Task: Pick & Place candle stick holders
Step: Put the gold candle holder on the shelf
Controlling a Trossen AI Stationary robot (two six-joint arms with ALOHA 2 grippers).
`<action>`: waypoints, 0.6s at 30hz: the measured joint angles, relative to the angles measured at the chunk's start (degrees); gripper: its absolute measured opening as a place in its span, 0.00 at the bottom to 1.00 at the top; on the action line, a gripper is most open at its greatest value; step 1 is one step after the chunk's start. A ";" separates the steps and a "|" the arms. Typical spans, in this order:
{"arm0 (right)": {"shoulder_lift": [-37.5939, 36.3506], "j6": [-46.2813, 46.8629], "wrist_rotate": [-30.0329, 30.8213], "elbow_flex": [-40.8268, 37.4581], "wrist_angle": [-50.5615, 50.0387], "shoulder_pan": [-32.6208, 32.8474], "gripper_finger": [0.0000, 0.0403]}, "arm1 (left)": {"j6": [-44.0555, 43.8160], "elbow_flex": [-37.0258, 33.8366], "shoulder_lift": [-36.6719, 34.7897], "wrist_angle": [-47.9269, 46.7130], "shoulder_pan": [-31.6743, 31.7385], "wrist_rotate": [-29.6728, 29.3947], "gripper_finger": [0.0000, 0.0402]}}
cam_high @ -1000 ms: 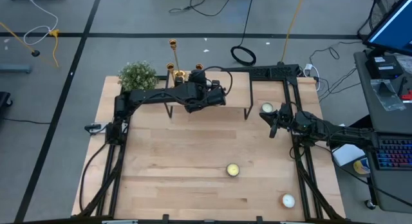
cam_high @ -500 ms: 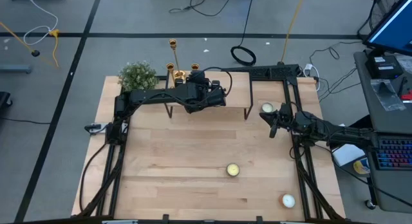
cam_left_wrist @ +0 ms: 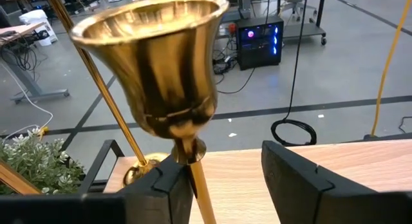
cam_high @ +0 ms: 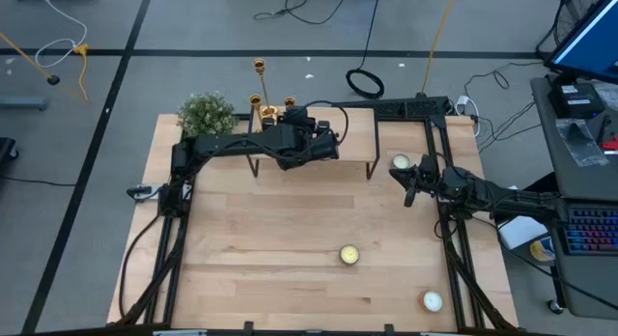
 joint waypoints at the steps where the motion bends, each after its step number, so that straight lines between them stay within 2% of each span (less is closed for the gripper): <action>1: -0.01 0.00 0.00 0.00 0.00 0.01 0.01 | -0.02 0.00 0.00 0.00 -0.05 -0.03 0.44; 11: -0.01 0.00 0.00 0.00 0.00 -0.01 0.01 | -0.79 0.00 -0.02 0.07 -0.10 -0.43 0.46; 18: 0.01 0.00 0.00 0.01 0.01 0.00 0.01 | -1.75 0.01 -0.09 0.07 -0.08 -0.56 0.60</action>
